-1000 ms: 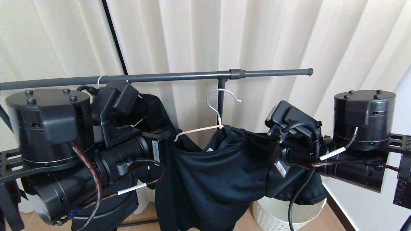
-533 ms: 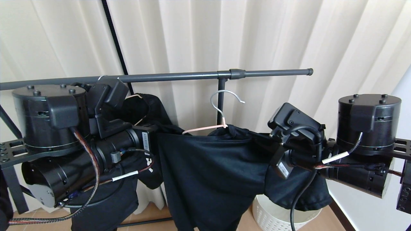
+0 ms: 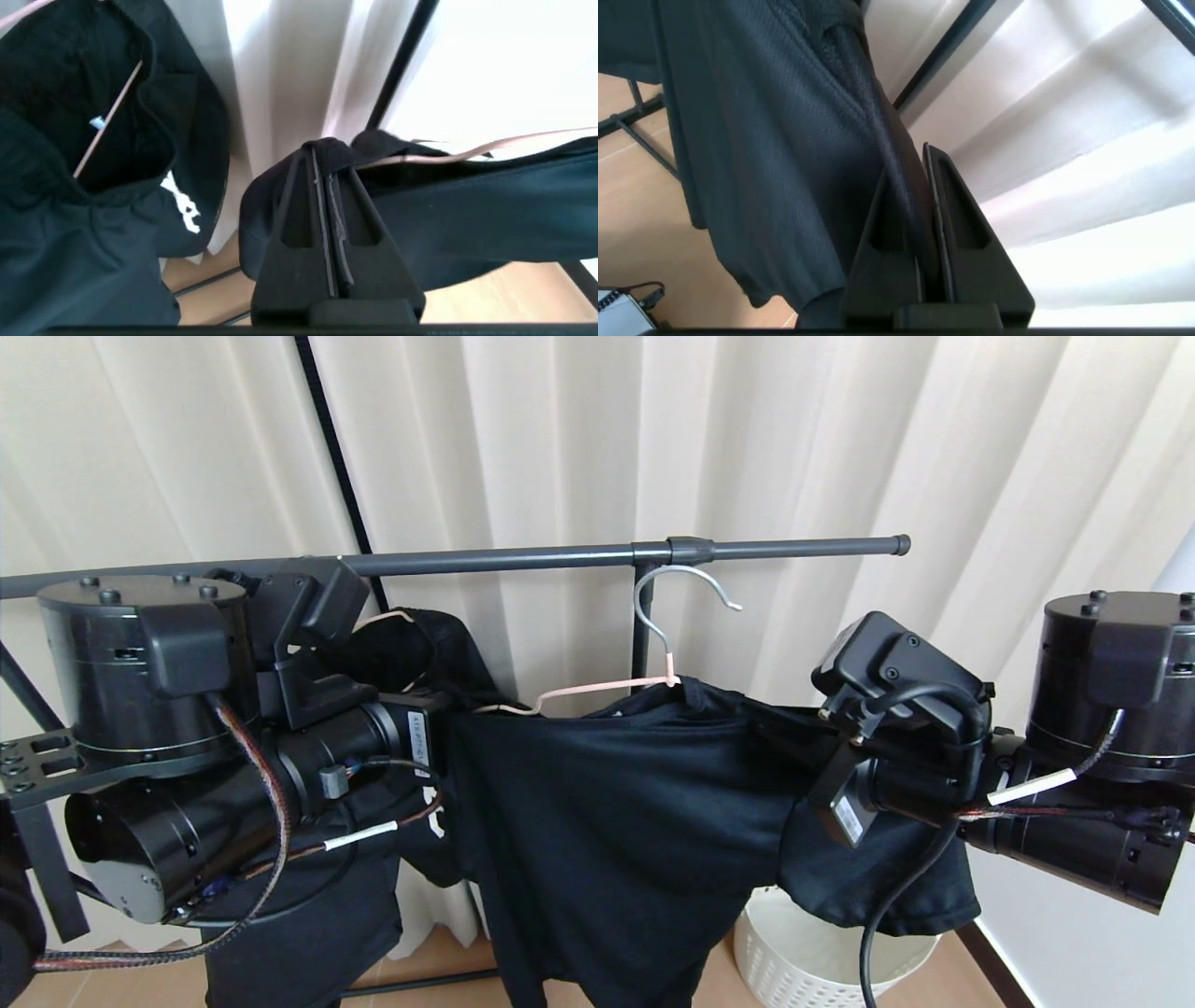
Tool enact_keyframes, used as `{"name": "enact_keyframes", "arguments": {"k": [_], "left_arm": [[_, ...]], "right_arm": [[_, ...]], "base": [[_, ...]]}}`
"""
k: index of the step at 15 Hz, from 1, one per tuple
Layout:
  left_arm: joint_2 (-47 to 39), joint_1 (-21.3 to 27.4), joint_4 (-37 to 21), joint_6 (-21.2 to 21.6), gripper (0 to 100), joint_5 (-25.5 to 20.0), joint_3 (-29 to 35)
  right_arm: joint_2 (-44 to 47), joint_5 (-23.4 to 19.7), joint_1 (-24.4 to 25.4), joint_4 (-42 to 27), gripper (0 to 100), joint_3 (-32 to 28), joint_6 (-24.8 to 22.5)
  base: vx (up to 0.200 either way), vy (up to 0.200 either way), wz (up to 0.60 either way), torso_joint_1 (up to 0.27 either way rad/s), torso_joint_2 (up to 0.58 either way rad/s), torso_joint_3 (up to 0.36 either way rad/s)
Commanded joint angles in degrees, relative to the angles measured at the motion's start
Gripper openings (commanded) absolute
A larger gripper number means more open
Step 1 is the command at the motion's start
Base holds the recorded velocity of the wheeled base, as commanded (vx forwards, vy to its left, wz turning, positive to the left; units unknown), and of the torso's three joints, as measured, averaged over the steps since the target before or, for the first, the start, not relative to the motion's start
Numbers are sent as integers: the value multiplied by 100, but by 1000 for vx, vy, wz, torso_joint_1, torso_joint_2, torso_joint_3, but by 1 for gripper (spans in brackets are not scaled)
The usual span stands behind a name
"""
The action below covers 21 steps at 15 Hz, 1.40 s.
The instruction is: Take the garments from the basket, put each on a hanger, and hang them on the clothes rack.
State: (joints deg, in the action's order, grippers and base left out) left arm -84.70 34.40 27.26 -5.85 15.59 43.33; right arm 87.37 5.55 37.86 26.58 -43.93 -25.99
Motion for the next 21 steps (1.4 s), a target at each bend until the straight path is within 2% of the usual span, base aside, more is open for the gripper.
{"name": "enact_keyframes", "arguments": {"k": [1,5,10,12,15,17,19,21], "left_arm": [[103,374,-1,-4,0,-4,141],[147,796,-10,-4,0,-4,220],[112,998,-10,-21,0,-12,414],[41,1183,-10,-21,0,-21,563],[6,1376,16,-21,0,-47,633],[-64,1447,34,-21,0,-47,616],[-117,1447,43,-13,0,-47,545],[-126,1447,104,5,0,-47,493]], "right_arm": [[254,-19,19,14,0,-27,6],[588,17,81,58,0,-194,103],[790,25,177,436,0,-159,191],[1089,-27,265,779,0,-159,613],[1529,-54,265,1491,0,-98,709],[1643,-300,265,1728,0,-63,727],[1617,-810,248,2150,0,78,1017],[1581,-950,221,2361,0,166,1061]], "base": [[0,0,0,0,0,0],[0,0,0,0,0,0],[0,0,0,0,0,0],[0,0,0,0,0,0],[0,0,0,0,0,0],[0,0,0,0,0,0],[0,0,0,0,0,0],[0,0,0,0,0,0]]}}
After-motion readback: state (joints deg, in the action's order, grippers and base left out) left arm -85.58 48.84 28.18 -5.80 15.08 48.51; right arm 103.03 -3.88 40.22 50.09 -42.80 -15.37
